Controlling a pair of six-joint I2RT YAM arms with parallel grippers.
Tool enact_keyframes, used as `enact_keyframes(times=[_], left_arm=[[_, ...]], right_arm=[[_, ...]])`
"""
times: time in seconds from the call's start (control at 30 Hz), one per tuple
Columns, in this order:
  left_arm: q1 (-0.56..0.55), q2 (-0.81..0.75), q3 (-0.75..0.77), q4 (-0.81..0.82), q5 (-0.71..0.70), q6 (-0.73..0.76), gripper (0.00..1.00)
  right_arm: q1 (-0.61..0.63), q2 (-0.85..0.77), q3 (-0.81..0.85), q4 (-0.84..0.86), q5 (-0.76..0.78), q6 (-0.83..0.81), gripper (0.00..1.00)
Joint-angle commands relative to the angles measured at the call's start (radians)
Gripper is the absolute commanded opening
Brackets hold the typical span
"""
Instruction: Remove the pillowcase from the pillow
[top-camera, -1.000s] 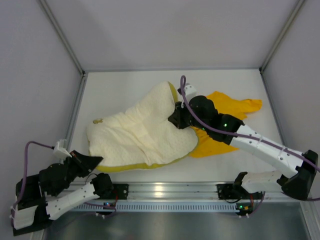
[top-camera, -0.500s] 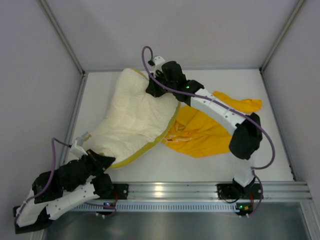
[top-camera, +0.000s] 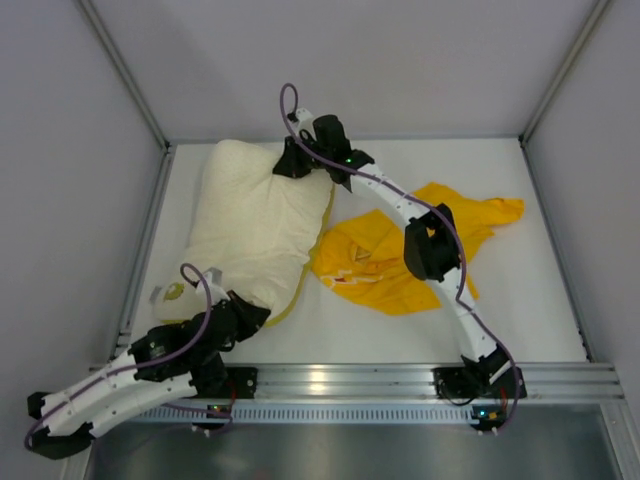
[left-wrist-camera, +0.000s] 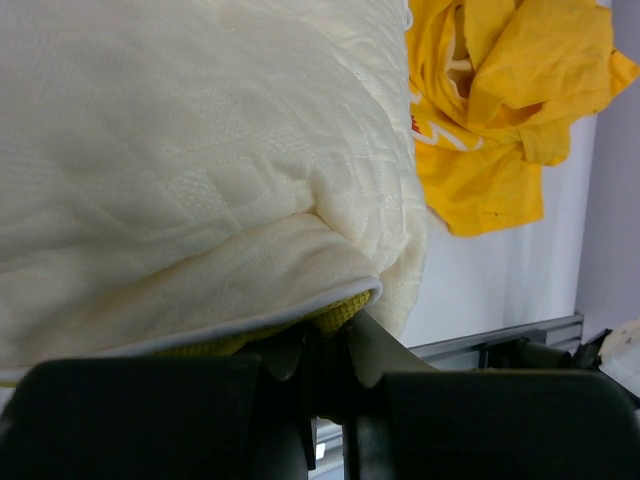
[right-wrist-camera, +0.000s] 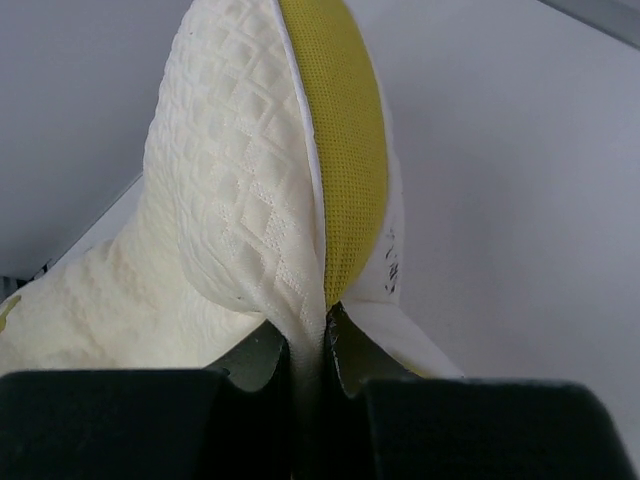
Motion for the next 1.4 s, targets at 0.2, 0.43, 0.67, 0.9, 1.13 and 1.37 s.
enact_keyframes(times=[0.2, 0.43, 0.67, 0.9, 1.13, 1.37], left_arm=[[-0.004, 0.190, -0.046, 0.354, -0.084, 0.004, 0.00], [-0.003, 0.230, -0.173, 0.510, -0.101, 0.029, 0.00], [0.046, 0.429, -0.208, 0.719, -0.020, 0.124, 0.00], [0.152, 0.641, -0.119, 0.841, 0.228, 0.278, 0.72], [0.152, 0.600, -0.040, 0.828, 0.346, 0.384, 0.88], [0.152, 0.383, -0.031, 0.713, 0.474, 0.354, 0.89]], right_arm=[[0.010, 0.152, 0.118, 0.385, -0.050, 0.144, 0.00], [-0.002, 0.224, 0.149, 0.454, 0.007, 0.195, 0.04], [-0.019, 0.203, 0.146, 0.410, 0.065, 0.204, 0.35], [-0.094, 0.004, -0.134, 0.379, 0.070, 0.182, 0.85], [-0.125, -0.383, -0.535, 0.318, 0.297, 0.060, 0.99], [-0.132, -0.858, -1.007, 0.224, 0.548, 0.047, 1.00]])
